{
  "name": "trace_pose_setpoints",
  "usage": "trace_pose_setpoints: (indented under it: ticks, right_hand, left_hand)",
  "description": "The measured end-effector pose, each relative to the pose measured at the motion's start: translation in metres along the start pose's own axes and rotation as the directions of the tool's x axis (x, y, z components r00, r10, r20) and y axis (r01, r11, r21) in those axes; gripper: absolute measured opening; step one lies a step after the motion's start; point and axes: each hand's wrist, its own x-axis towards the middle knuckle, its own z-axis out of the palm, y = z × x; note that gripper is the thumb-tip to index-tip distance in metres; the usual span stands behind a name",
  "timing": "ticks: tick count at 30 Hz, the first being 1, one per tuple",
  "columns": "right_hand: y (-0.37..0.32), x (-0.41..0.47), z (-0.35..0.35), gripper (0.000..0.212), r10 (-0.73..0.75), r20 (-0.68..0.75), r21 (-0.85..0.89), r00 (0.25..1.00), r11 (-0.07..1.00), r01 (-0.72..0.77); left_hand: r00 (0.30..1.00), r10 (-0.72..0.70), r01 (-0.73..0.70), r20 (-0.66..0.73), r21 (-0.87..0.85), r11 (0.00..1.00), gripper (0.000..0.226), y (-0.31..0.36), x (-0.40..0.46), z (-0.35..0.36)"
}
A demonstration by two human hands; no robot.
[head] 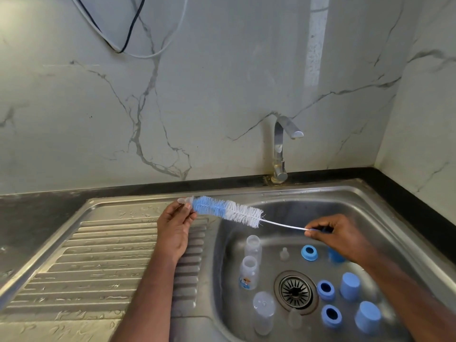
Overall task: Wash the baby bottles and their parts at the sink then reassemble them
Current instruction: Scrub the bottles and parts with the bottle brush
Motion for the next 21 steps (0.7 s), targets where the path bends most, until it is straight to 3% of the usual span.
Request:
trace_pose_setpoints:
  ticks: [5, 8, 14, 17, 19, 21]
  right_hand:
    - [-0.007, -0.004, -0.002, 0.022, -0.055, 0.025, 0.04, 0.998, 0.998, 0.054]
    - [-0.005, -0.003, 0.0, 0.013, -0.092, 0.076, 0.008, 0.993, 0.996, 0.092]
    - [-0.002, -0.005, 0.008, 0.027, -0.084, 0.178, 0.163, 0.98, 0.985, 0.055]
    - [0.001, -0.006, 0.01, 0.023, -0.042, 0.068, 0.099, 0.997, 0.994, 0.035]
    - [-0.001, -0.003, 0.008, 0.022, -0.008, -0.09, -0.077, 0.996, 0.997, 0.001]
    - [-0.008, 0.0, 0.003, 0.011, -0.117, -0.274, -0.284, 0.955, 0.958, 0.036]
  left_hand:
    - [0.993, -0.098, 0.103, 0.066, -0.082, 0.991, 0.009, 0.003, 0.001, -0.005]
    - [0.987, -0.112, 0.122, 0.118, -0.085, 0.989, 0.023, 0.004, -0.001, -0.005]
    - [0.986, -0.087, 0.1, 0.143, -0.088, 0.991, 0.023, 0.004, -0.004, -0.004]
    - [0.991, -0.08, 0.09, 0.105, -0.091, 0.992, 0.022, 0.003, -0.003, -0.003]
    - [0.993, -0.07, 0.076, 0.093, -0.072, 0.994, 0.023, 0.004, -0.005, -0.001]
    - [0.993, -0.063, 0.069, 0.097, -0.067, 0.995, 0.021, 0.003, -0.007, 0.004]
